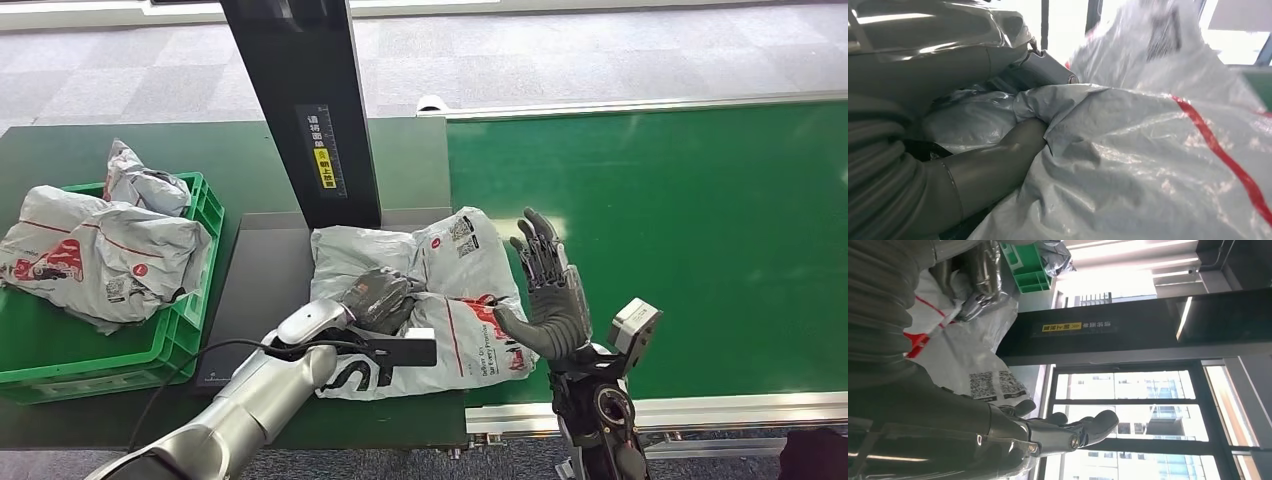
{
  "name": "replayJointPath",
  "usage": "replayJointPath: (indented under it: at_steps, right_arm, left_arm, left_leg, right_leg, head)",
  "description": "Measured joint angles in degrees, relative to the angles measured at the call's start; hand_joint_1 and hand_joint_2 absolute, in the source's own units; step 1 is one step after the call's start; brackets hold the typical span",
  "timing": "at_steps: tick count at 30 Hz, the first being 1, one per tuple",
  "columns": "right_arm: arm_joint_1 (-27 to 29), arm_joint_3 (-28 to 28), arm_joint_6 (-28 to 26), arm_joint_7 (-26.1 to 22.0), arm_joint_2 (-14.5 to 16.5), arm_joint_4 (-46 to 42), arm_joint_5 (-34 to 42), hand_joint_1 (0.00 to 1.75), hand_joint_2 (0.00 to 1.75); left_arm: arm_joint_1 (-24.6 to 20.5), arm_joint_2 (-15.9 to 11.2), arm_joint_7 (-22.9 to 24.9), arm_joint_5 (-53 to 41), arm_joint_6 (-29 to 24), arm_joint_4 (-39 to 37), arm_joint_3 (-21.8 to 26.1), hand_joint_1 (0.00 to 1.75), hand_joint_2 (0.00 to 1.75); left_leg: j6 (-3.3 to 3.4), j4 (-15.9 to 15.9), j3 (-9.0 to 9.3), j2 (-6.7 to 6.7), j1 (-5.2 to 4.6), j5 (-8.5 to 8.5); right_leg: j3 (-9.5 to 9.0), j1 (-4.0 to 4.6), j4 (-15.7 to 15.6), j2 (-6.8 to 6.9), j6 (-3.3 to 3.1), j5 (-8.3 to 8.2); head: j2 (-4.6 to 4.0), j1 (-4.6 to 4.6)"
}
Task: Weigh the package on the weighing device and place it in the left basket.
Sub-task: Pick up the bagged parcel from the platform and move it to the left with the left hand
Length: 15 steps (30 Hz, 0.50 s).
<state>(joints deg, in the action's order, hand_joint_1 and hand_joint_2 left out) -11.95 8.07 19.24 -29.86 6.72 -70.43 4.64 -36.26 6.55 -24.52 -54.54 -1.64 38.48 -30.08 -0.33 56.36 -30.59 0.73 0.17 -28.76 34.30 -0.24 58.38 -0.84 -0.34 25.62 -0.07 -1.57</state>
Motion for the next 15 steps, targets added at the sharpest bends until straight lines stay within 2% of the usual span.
replayJointPath:
  at_steps: [3,7,9,11,13,15]
  right_arm:
    - [1.06,-1.11,-1.26,0.00,-0.02,-0.68,-0.50,0.00,1.75]
    - [3.81,-3.89,-3.40,0.11,-0.26,-3.48,-0.51,0.00,1.75]
    - [5.51,-5.81,-4.10,0.46,-0.30,-5.60,-0.52,0.00,1.75]
    - [6.79,-7.61,-4.44,1.06,-0.20,-7.58,-0.76,0.00,1.75]
    - [7.53,-8.80,-4.52,1.58,0.04,-9.04,-1.25,0.00,1.75]
    - [7.85,-9.42,-4.53,1.89,0.31,-9.91,-1.72,0.00,1.75]
  left_arm:
    - [3.28,-3.01,-0.87,7.71,0.46,13.70,0.40,1.75,1.75]
    - [10.28,-6.97,-4.66,23.69,-1.50,38.88,4.65,1.75,1.75]
    - [13.57,-7.80,-5.94,31.42,-4.75,50.12,9.40,1.75,1.75]
    - [15.20,-7.89,-6.32,37.10,-9.39,57.66,15.73,1.75,1.75]
    - [15.22,-7.92,-5.85,39.98,-13.65,60.94,22.63,1.75,1.75]
    - [13.97,-8.31,-4.30,39.67,-17.16,60.49,29.65,1.75,1.75]
  left_leg:
    - [0.00,0.00,-0.09,-0.03,0.00,0.00]
    - [-0.02,0.00,-0.29,-0.07,0.02,-0.04]
    - [-0.02,0.00,-0.41,-0.09,0.02,-0.06]
    - [-0.02,-0.01,-0.48,-0.10,0.03,-0.07]
    - [-0.02,-0.02,-0.47,-0.10,0.03,-0.06]
    - [-0.05,-0.02,-0.45,-0.10,0.03,-0.02]
  right_leg:
    - [0.12,0.01,0.01,-0.03,0.00,0.00]
    - [0.34,0.03,0.02,-0.07,-0.01,0.02]
    - [0.45,0.03,0.02,-0.09,0.00,0.06]
    - [0.51,0.03,0.02,-0.09,0.00,0.08]
    - [0.51,0.03,0.01,-0.09,0.00,0.08]
    - [0.50,0.04,0.01,-0.09,-0.02,0.06]
  head:
    - [0.00,0.00]
    - [0.00,-0.01]
    - [0.00,-0.02]
    - [0.00,0.00]
    - [0.00,0.00]
    - [0.00,-0.01]
